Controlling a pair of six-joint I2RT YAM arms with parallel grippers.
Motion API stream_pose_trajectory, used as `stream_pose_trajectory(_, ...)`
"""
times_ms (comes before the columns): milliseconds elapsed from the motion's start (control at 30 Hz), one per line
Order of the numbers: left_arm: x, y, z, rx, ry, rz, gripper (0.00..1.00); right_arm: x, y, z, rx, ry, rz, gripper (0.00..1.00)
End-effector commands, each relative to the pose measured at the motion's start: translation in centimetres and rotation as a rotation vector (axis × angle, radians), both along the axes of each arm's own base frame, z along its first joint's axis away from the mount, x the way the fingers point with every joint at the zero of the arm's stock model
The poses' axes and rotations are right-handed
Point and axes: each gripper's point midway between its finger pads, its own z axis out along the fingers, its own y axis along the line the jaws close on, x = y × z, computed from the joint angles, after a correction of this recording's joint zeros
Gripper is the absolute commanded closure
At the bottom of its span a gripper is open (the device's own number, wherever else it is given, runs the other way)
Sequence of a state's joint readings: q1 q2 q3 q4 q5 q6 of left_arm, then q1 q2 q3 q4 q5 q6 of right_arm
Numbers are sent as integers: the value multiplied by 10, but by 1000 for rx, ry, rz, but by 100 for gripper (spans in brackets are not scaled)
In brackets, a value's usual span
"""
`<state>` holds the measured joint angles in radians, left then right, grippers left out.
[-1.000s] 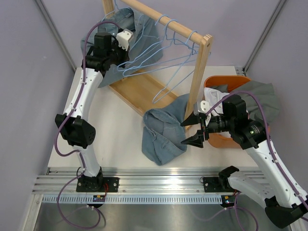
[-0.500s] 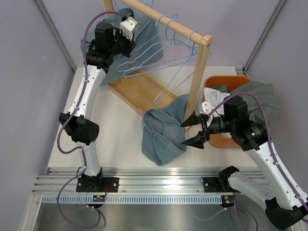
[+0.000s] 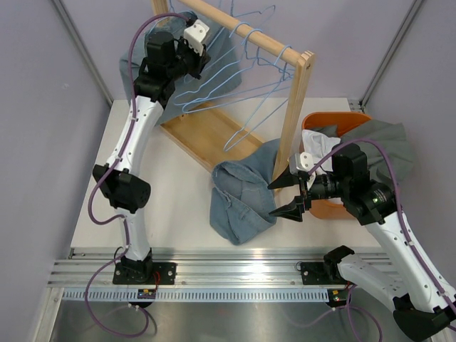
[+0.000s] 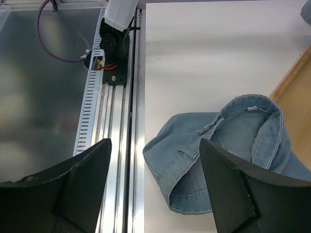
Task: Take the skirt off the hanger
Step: Place the hanger at the clothesline.
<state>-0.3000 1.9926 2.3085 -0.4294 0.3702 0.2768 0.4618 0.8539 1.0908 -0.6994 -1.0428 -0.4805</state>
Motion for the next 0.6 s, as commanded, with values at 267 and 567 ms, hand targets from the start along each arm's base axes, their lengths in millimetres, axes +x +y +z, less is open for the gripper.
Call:
stream_pose_trajectory(267, -47, 9, 82, -63, -211, -35, 100, -1, 0, -1, 10, -28, 29, 20)
stream_pose_trajectory(567, -67, 15, 70, 22, -191, -59, 100, 1, 1, -4, 3, -23, 27, 20)
